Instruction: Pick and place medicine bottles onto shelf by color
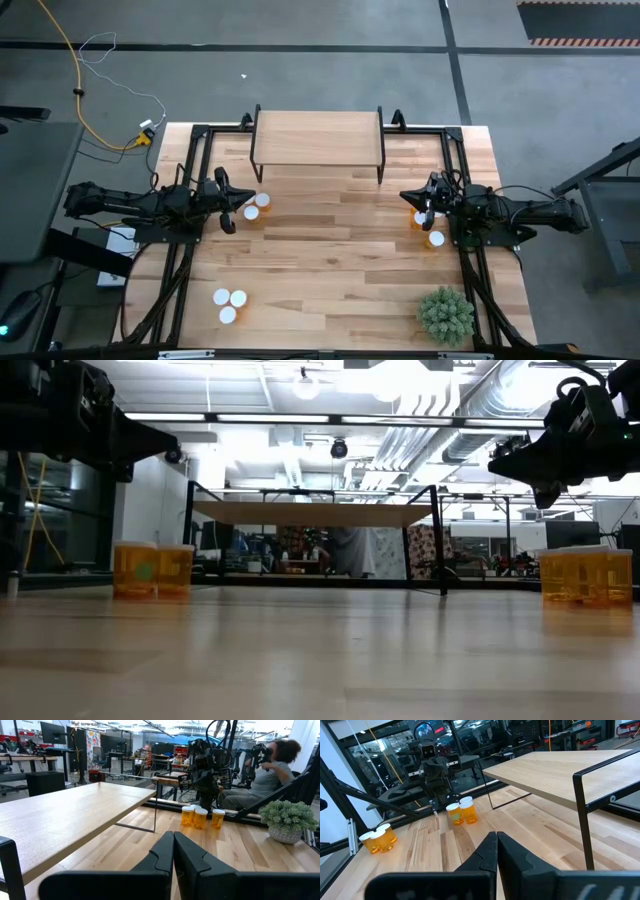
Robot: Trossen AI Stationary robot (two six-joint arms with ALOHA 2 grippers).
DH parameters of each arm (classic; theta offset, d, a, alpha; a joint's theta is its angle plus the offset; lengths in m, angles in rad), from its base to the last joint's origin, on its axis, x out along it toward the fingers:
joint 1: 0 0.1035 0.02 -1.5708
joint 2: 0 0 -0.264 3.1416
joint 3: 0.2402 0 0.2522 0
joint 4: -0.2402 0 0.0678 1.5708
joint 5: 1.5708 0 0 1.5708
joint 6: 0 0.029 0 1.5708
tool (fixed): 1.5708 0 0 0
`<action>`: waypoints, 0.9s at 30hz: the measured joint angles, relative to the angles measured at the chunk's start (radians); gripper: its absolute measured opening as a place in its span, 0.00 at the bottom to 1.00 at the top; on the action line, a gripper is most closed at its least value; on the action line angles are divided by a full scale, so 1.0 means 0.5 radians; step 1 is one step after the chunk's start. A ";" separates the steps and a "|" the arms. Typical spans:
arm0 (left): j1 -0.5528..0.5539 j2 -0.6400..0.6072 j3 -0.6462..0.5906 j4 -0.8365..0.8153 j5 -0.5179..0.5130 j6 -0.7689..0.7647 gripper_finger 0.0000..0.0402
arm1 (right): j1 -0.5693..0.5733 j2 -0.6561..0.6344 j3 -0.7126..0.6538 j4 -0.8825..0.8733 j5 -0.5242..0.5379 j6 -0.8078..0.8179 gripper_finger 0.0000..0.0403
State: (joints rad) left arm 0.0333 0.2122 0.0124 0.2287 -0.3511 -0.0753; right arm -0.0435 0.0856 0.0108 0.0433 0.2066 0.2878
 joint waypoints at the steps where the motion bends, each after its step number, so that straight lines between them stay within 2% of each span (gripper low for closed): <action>1: 0.000 0.000 0.000 0.001 0.000 0.000 0.00 | 0.000 0.000 0.000 0.000 0.000 0.000 0.00; 17: 0.000 -0.001 0.000 0.001 0.000 -0.001 0.00 | 0.000 0.000 0.000 0.000 0.000 0.000 0.00; 27: -0.001 -0.001 0.000 0.019 0.000 -0.179 0.00 | 0.000 0.000 0.000 0.000 0.000 0.000 0.00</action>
State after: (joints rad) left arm 0.0330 0.2119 0.0124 0.2382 -0.3511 -0.1650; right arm -0.0437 0.0856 0.0107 0.0433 0.2066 0.2880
